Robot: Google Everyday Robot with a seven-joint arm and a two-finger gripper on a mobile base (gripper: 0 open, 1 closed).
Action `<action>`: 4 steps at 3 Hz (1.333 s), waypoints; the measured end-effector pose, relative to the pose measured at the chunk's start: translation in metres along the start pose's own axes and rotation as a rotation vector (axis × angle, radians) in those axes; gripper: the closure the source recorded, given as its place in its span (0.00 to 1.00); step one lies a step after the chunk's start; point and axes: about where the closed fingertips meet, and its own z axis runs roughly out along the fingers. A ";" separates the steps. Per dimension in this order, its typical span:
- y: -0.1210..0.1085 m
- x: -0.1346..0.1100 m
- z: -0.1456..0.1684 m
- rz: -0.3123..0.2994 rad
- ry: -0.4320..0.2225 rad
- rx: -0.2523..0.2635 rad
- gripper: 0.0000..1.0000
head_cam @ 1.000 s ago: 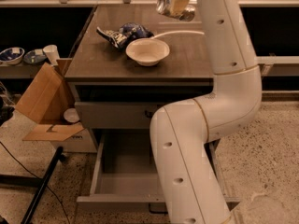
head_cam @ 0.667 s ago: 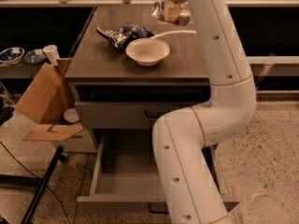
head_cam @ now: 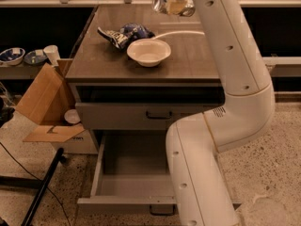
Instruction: Place redbull can into middle drawer
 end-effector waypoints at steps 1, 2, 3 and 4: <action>0.003 0.002 -0.015 -0.029 0.013 -0.010 1.00; 0.009 0.003 -0.027 -0.044 0.032 -0.024 1.00; 0.024 0.001 -0.037 -0.041 0.082 -0.045 1.00; 0.039 -0.002 -0.045 -0.026 0.110 -0.064 1.00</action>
Offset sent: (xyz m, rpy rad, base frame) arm -0.1010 -0.0527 -0.0362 -0.2073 0.3263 -0.1066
